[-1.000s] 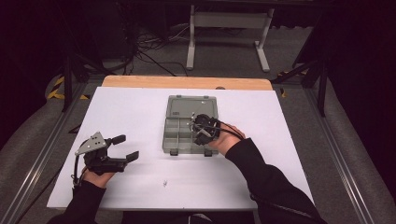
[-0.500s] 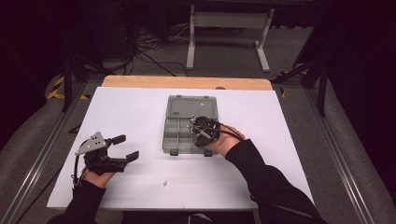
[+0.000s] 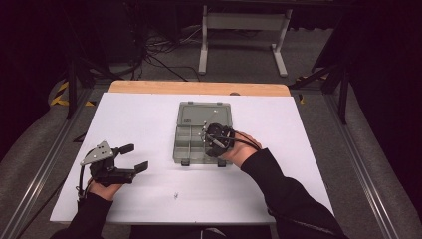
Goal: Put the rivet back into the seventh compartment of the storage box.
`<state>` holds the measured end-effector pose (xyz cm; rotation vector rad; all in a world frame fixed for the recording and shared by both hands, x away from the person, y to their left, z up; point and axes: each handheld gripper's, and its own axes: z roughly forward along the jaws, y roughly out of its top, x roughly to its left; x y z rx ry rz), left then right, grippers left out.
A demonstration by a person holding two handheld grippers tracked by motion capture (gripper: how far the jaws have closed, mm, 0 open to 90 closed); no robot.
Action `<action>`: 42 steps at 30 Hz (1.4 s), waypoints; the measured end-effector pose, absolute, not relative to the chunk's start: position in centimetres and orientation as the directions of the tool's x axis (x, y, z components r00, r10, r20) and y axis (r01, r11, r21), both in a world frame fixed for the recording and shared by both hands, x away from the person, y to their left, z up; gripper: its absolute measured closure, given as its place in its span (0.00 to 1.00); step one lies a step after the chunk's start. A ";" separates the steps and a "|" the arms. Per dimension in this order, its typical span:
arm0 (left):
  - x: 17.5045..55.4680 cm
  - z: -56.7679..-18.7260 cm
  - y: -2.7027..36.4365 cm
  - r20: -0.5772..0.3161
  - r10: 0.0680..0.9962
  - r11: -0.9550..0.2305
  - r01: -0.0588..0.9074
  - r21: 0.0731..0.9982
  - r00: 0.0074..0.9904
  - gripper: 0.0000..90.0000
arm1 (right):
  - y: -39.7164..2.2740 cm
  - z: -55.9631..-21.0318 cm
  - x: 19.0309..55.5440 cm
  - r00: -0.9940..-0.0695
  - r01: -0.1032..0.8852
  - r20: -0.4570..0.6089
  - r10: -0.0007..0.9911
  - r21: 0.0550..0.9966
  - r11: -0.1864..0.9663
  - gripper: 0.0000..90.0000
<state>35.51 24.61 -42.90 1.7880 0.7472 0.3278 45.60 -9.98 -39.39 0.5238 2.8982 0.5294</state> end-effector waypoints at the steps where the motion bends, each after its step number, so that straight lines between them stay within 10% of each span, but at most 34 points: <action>1: 35.5 -42.9 24.6 -0.141 0.633 -0.184 0.325 0.928 0.761 0.14 | -10.0 -39.1 45.5 -0.928 0.305 -0.085 0.363 0.383 0.872 0.67; 42: 35.2 -42.9 24.9 -0.147 0.635 -0.174 0.326 0.929 0.758 0.14 | -3.5 -36.4 38.2 -0.991 0.066 -0.069 0.114 0.492 0.868 0.38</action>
